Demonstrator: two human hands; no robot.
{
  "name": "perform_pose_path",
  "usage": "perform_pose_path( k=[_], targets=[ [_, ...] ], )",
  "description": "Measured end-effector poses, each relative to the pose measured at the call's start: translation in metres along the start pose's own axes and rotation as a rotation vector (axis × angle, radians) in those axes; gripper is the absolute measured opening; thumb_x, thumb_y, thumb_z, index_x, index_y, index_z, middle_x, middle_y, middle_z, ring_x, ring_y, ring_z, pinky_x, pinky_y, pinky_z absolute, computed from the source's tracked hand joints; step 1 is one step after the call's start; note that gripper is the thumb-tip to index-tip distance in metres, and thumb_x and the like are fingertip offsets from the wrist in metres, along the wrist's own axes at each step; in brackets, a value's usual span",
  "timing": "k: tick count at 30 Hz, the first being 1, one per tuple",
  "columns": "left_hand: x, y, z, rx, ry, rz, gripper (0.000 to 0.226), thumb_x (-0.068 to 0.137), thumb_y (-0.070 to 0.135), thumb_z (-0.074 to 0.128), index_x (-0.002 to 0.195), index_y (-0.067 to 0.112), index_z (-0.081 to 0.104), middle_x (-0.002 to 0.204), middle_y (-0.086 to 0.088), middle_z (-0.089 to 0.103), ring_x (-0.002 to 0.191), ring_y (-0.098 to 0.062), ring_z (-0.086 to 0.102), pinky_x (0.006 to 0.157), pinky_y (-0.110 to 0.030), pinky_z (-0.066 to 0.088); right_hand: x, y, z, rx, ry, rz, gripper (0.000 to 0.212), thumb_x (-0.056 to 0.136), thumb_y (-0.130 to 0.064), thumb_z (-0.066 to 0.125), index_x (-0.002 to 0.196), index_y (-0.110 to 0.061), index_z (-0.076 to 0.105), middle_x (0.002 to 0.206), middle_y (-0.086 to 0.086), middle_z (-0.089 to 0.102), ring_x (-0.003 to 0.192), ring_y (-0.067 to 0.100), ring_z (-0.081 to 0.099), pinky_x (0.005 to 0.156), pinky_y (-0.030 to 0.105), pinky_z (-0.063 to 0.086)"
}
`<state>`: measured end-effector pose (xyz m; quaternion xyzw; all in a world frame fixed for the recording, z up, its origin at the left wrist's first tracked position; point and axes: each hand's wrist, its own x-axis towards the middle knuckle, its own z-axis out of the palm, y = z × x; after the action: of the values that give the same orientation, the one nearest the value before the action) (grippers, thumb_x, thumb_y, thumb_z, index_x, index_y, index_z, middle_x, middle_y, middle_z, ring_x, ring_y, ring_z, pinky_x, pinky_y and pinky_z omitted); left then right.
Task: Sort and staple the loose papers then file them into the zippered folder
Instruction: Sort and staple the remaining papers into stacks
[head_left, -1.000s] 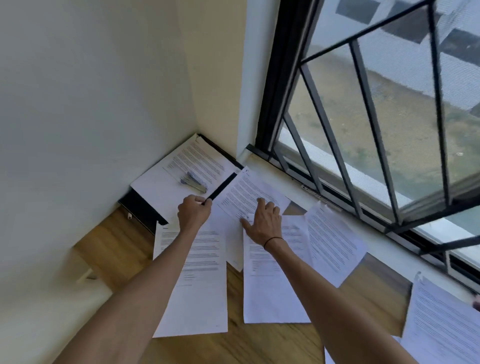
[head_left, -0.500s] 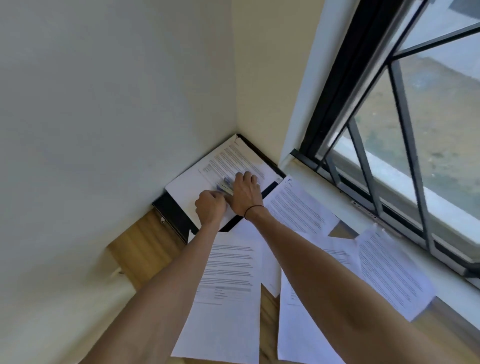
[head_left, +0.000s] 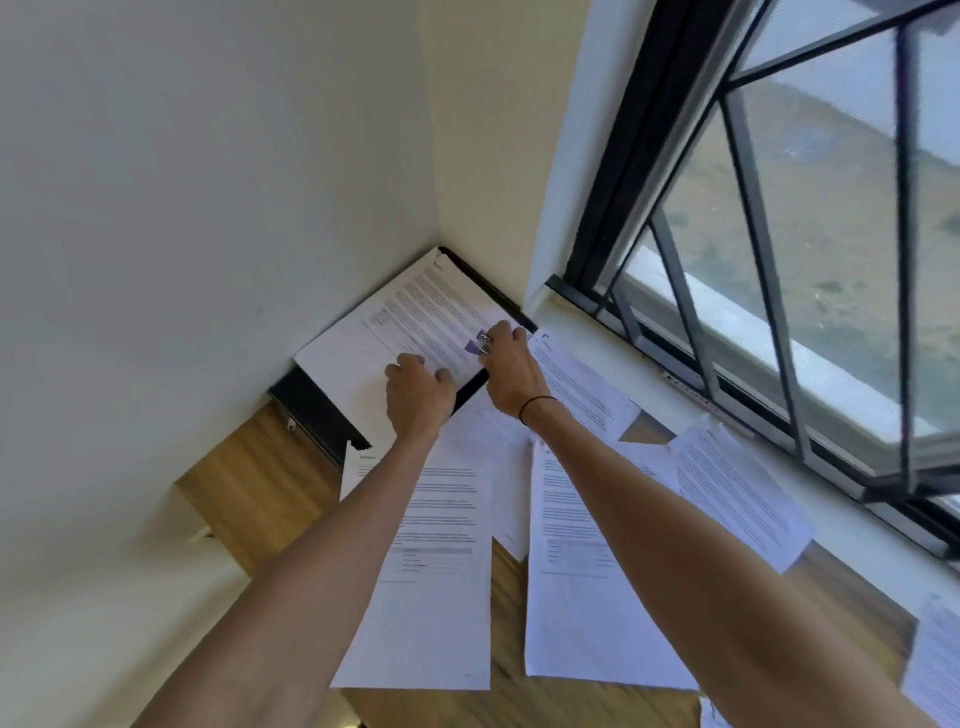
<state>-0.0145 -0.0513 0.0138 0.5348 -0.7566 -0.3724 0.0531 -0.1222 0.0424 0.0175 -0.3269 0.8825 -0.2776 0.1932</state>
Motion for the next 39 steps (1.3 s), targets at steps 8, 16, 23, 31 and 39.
perform_pose_path(
  k=[8,16,23,31,39],
  targets=[
    [-0.13,-0.01,0.082,0.317,0.003,0.821,0.039,0.104,0.027,0.047,0.141,0.014,0.049,0.149,-0.011,0.045,0.138,-0.027,0.046,0.109,-0.038,0.045,-0.113,0.088,-0.047,-0.111,0.325,0.202,0.028,0.097,-0.04,0.066,0.091,-0.021,0.047,0.08,-0.003,0.063,0.07,0.023,0.059,0.056,0.036,0.043],
    [-0.134,-0.058,0.14,0.605,-0.171,0.769,0.084,0.105,0.061,0.021,0.163,0.009,-0.011,0.171,-0.011,-0.018,0.158,-0.024,-0.014,0.129,-0.042,0.001,-0.135,0.123,-0.022,-0.08,0.099,0.67,0.032,0.096,-0.049,0.063,0.105,-0.018,0.064,0.105,0.008,0.069,0.096,0.03,0.066,0.076,0.036,0.05],
    [-0.132,-0.055,0.14,0.605,-0.207,0.754,0.083,0.104,0.061,0.019,0.163,0.01,-0.01,0.171,-0.011,-0.018,0.158,-0.024,-0.013,0.129,-0.044,0.004,-0.141,0.162,-0.059,0.13,0.244,1.026,0.046,0.087,-0.053,0.07,0.117,-0.02,0.063,0.118,0.013,0.066,0.108,0.037,0.064,0.085,0.04,0.048],
    [-0.13,-0.041,0.132,0.721,-0.362,0.69,0.091,0.088,0.067,-0.009,0.158,0.011,-0.026,0.164,-0.01,-0.035,0.155,-0.024,-0.025,0.128,-0.044,-0.009,-0.154,0.156,-0.073,0.194,0.247,1.033,0.047,0.087,-0.048,0.073,0.118,-0.015,0.061,0.119,0.012,0.064,0.108,0.035,0.063,0.081,0.038,0.047],
    [-0.158,-0.031,0.119,0.357,-0.084,0.587,0.092,0.094,0.046,0.064,0.161,0.006,0.016,0.167,-0.017,0.014,0.147,-0.031,0.027,0.116,-0.043,0.037,-0.201,0.175,-0.072,0.118,0.34,0.918,0.027,0.091,-0.035,0.072,0.098,-0.013,0.057,0.105,0.012,0.065,0.095,0.034,0.062,0.074,0.037,0.045]
  ],
)
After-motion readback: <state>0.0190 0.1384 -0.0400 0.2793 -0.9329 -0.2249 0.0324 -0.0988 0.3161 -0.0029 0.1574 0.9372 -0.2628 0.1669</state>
